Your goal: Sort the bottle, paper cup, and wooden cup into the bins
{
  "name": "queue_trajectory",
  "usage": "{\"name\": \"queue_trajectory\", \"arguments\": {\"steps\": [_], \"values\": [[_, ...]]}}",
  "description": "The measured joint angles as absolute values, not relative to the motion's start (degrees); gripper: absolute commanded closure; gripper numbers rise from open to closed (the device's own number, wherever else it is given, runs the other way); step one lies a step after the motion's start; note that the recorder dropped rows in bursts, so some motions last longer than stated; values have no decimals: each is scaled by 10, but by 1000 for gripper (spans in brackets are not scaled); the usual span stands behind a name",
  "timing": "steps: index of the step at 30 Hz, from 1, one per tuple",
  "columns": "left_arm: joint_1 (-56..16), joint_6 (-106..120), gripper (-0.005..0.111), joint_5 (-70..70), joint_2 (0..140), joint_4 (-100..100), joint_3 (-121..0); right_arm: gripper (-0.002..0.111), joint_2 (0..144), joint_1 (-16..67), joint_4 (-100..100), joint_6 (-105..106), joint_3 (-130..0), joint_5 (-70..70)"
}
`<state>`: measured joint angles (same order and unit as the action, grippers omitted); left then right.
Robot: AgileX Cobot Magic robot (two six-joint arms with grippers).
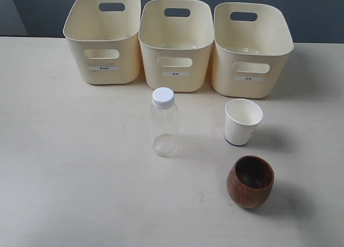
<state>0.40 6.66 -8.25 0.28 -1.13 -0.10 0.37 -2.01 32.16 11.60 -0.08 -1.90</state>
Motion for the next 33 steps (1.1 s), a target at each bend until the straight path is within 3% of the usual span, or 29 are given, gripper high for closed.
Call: {"name": "queue_trajectory", "arguments": {"steps": [7, 14, 22, 33], "values": [[4, 67, 107, -82, 3, -11, -1, 109, 3, -20, 360, 116, -56, 5], [4, 67, 107, -82, 3, -11, -1, 109, 78, -20, 367, 116, -245, 24], [4, 67, 107, -82, 3, -11, -1, 109, 328, -20, 295, 207, -469, -184], [4, 67, 107, -82, 3, -11, -1, 109, 532, -20, 563, 600, -562, -499]]}}
